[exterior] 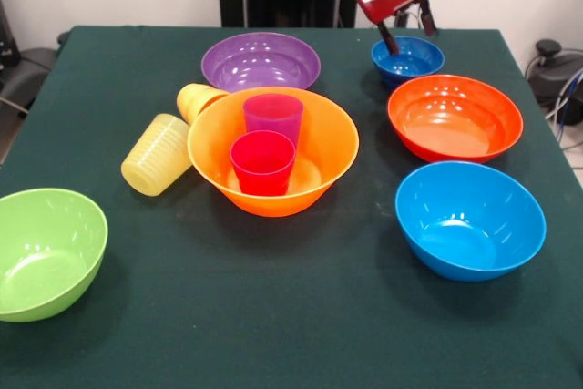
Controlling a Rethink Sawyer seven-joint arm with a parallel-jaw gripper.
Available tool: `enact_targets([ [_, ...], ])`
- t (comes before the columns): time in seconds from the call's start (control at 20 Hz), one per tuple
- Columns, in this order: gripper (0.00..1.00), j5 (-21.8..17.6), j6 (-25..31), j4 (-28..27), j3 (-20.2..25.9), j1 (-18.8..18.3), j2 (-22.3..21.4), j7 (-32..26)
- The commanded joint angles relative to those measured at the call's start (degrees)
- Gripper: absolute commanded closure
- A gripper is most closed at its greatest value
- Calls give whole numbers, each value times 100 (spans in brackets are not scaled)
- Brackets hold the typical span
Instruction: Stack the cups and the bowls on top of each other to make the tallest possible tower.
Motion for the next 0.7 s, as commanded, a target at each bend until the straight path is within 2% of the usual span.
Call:
enact_targets([
  [0.05, 0, 111, 71, -178, 125, 117, 6, 781],
  [0.2, 0, -192, -378, -448, -211, 293, 299, 729],
  [0.35, 0, -330, -482, -535, -322, 353, 344, 656],
  [0.5, 0, -275, -133, -537, -489, 576, -125, 725],
  [0.7, 0, 39, 188, -513, -559, 710, -367, 927],
])
